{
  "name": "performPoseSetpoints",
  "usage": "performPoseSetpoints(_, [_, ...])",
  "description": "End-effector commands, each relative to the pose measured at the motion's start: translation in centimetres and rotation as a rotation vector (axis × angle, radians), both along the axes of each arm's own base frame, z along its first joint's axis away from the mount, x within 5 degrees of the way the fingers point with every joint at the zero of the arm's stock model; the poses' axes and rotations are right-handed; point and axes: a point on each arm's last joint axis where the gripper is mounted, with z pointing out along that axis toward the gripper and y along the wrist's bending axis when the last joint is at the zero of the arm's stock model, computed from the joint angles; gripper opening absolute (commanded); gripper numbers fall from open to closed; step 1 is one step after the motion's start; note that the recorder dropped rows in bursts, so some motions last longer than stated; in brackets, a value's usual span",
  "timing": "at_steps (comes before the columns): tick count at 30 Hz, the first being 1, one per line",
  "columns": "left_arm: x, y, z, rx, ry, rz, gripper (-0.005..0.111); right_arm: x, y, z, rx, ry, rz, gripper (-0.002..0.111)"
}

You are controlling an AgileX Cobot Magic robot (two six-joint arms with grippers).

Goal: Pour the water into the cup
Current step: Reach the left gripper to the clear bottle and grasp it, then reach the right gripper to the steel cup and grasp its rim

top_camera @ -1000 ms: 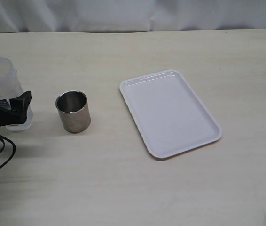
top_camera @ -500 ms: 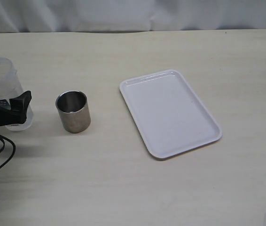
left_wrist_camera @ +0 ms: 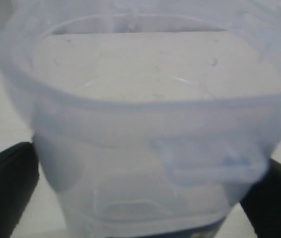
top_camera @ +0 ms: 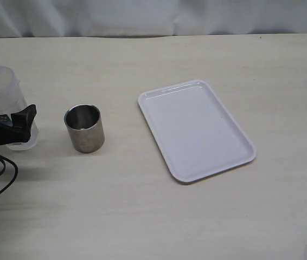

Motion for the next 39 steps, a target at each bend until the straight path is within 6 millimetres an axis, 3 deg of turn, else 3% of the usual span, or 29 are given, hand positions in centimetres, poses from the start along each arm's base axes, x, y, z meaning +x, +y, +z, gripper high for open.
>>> performPoseSetpoints(1, [0.5, -0.1, 0.2, -0.026, -0.022, 0.015, 0.104, 0.5, 0.5, -0.2, -0.032, 0.013, 0.057, 0.076])
performPoseSetpoints(3, [0.5, 0.0, 0.2, -0.026, -0.023, 0.032, 0.094, 0.6, 0.8, -0.3, -0.052, 0.014, 0.082, 0.076])
performPoseSetpoints(8, [0.5, -0.1, 0.2, -0.026, -0.022, 0.014, 0.044, 0.7, 1.0, -0.5, -0.078, 0.022, 0.111, 0.076])
performPoseSetpoints(15, [0.4, -0.4, 0.2, -0.030, -0.021, -0.023, 0.000, 1.2, 1.6, -0.5, -0.078, 0.023, 0.190, 0.076])
performPoseSetpoints(20, [0.4, -0.4, 0.2, -0.030, -0.021, -0.023, 0.000, 1.9, 2.1, -0.9, -0.098, 0.036, 0.251, 0.076])
performPoseSetpoints(29, [0.4, -0.4, 0.2, -0.030, -0.021, -0.023, 0.000, 5.3, 3.4, -0.5, -0.184, 0.136, 0.458, 0.078])
performPoseSetpoints(35, [0.4, -0.4, 0.2, -0.030, -0.021, -0.025, 0.000, 8.7, 3.6, -2.2, -0.161, 0.261, 0.534, 0.092])
performPoseSetpoints(39, [0.4, -0.4, 0.2, -0.030, -0.021, -0.025, 0.000, 10.5, 4.0, -3.3, -0.163, 0.316, 0.598, 0.093])
